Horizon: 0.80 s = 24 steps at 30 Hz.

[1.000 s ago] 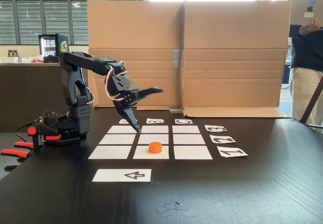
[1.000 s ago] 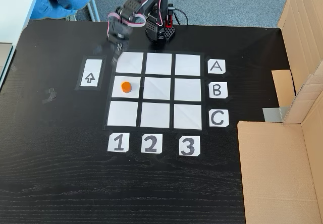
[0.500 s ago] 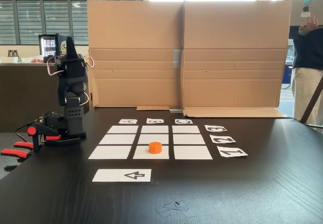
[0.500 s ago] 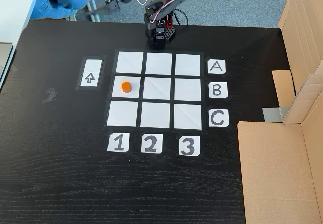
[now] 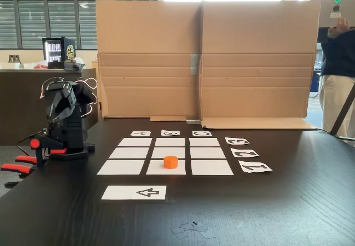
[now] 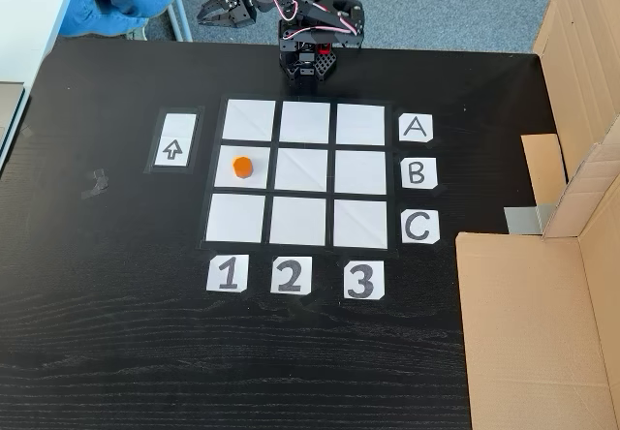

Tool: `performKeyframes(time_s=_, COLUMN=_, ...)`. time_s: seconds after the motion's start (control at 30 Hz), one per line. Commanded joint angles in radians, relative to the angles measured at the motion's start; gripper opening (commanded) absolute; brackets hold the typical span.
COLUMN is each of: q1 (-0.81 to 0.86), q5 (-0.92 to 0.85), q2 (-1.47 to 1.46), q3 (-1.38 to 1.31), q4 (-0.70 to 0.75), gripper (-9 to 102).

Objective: Pick up the round, orange token and place it in the grid on square B1.

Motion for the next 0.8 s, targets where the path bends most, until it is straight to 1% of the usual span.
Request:
performKeyframes(time_s=0.0, q1=0.043, q5=-0.032, q2=0.025, q3=0.048, q4=0.012, gripper=-1)
performKeyframes(time_s=0.1, q1=0.078, q5=-0.064, q2=0.026, q3=0.107, q4=0.008, gripper=-1)
performKeyframes(time_s=0.33, q1=0.114, q5=-0.067, q2=0.028, q3=0.124, q4=-0.002, gripper=-1)
performKeyframes(time_s=0.77, q1=0.109, q5=-0.071, q2=0.025, q3=0.123, q4=-0.002, gripper=-1)
